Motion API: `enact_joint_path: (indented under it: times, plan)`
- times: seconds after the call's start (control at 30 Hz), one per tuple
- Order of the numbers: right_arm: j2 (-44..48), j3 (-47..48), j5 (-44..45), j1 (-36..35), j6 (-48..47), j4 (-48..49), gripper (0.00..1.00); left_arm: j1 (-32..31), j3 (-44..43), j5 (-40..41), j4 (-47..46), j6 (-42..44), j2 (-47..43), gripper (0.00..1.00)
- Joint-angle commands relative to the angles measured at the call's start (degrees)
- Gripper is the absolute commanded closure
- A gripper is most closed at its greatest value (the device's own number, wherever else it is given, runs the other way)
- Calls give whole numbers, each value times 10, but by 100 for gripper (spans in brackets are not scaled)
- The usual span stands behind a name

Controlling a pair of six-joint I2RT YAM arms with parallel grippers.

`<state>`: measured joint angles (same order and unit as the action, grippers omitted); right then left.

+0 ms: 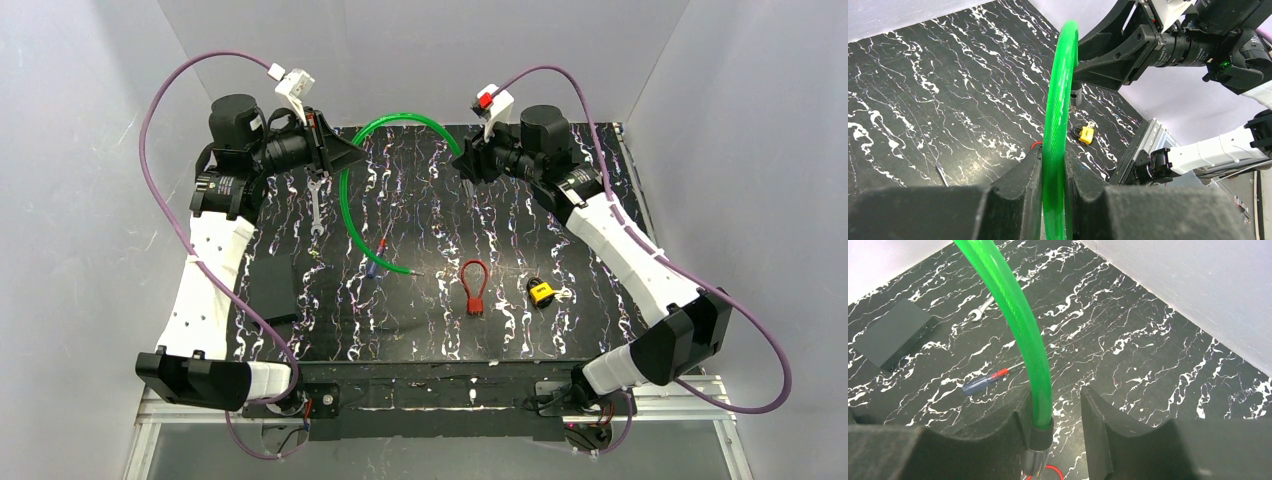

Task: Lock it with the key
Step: Lock the lock.

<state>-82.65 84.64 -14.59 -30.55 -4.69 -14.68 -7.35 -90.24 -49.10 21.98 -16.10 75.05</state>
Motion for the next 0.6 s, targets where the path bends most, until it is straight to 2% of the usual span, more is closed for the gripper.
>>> enact_joint_path:
  times: [0.0,0.43,0.57]
  plan:
    - [-3,33,25,-4,-4,5,52,-4,-2,-6,-15,-9,-27,100]
    - [-22,53,25,-14,-2,10,52,-6,4,-12,-8,-4,-26,100]
    - [-24,53,29,-16,-3,11,61,-7,4,-12,-3,1,-28,100]
